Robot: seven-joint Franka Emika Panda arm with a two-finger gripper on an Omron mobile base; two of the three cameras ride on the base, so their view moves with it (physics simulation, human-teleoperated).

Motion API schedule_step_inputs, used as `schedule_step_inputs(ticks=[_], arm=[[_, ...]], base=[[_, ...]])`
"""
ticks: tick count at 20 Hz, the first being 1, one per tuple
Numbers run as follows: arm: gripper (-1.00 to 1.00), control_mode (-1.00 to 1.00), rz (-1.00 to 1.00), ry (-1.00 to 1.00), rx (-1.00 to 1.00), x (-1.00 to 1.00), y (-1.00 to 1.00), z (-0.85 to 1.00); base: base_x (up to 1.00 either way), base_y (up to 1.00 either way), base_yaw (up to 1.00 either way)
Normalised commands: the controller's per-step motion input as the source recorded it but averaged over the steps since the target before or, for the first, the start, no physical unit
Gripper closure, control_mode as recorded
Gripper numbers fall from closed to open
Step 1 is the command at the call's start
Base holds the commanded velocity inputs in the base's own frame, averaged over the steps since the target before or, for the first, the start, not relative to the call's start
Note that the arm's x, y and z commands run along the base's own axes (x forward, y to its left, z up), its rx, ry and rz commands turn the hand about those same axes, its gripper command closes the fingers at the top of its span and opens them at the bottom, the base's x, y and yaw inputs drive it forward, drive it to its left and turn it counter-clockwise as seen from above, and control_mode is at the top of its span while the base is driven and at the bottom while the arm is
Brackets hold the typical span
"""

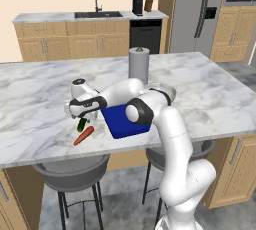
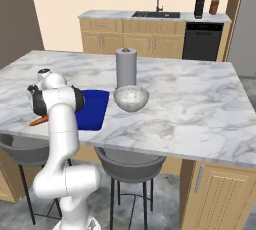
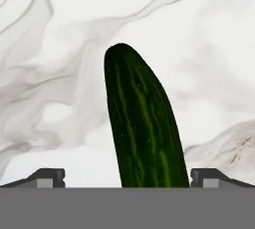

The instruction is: Place the two vegetables and bowl onto the tray for setting up a vegetable dip station.

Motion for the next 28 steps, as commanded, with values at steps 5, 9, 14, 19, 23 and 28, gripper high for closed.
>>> schedule_step_inputs(ticks=[5, 9, 14, 19, 23, 28], arm=[[1.0, -1.0, 0.0, 0.0, 0.0, 0.01, 0.0, -0.04], [1.0, -1.0, 0.0, 0.0, 0.0, 0.0, 0.0, 0.0], [1.0, -1.0, 0.0, 0.0, 0.0, 0.0, -0.09, 0.12], [1.0, -1.0, 0.0, 0.0, 0.0, 0.01, -0.21, 0.35], [1.0, -1.0, -0.12, 0.0, 0.0, 0.04, -0.28, 0.78], [1.0, -1.0, -0.23, 0.01, 0.0, 0.23, -0.29, 0.65]], base=[[0.0, 0.0, 0.0], [0.0, 0.0, 0.0], [0.0, 0.0, 0.0], [0.0, 0.0, 0.0], [0.0, 0.0, 0.0], [0.0, 0.0, 0.0]])
